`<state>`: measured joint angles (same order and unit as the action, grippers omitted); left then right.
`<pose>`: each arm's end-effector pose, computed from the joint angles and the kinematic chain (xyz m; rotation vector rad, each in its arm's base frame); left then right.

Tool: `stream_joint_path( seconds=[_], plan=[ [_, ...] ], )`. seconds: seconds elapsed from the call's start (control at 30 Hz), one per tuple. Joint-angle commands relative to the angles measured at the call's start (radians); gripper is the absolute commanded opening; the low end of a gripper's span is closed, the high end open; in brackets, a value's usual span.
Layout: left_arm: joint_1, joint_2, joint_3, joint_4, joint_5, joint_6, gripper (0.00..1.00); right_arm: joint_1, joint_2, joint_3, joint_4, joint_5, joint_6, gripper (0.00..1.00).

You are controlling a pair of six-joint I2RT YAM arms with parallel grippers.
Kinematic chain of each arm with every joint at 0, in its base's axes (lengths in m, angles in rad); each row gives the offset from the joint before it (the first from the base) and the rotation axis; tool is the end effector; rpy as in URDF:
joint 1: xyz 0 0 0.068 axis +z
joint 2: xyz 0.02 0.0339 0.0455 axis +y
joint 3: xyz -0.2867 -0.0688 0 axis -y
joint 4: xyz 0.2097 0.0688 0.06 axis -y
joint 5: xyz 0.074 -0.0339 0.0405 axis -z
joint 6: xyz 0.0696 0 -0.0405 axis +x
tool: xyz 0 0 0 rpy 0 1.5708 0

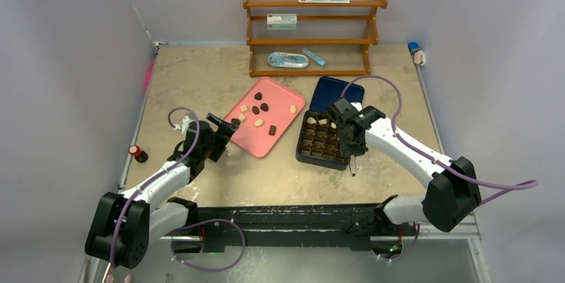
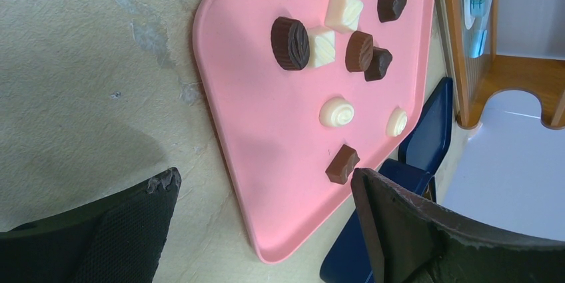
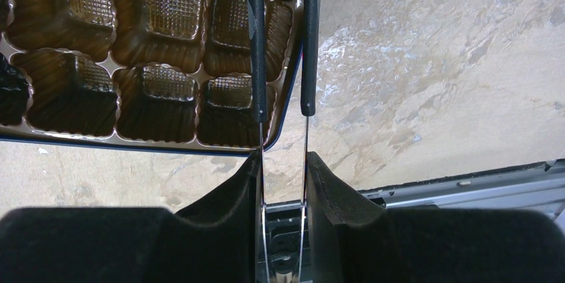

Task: Pack the chocolate
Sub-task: Place the fake chocolate in the packing box.

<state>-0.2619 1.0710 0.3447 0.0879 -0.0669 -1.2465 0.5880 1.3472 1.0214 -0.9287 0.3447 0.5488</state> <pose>0.1890 -0.0458 0.1852 -1.1285 2.0216 -0.7411 0.1942 0.1012 0.2502 0.0219 2.6890 -0.1636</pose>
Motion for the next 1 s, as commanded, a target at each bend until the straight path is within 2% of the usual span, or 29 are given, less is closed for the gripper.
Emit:
stream_joint_path(
  seconds=[0.0, 0.73, 0.97],
  plan=[
    [0.009, -0.007, -0.009, 0.019, -0.008, -0.008, 1.00, -0.004, -0.027, 0.019, -0.006, -0.009, -0.009, 0.29],
    [0.008, -0.004, 0.016, 0.005, -0.013, -0.003, 0.99, -0.004, -0.020, 0.046, -0.008, -0.023, -0.027, 0.31],
    [0.009, -0.003, 0.016, 0.006, -0.013, -0.007, 0.99, -0.004, -0.054, 0.058, -0.015, -0.024, -0.029, 0.24]
  ],
)
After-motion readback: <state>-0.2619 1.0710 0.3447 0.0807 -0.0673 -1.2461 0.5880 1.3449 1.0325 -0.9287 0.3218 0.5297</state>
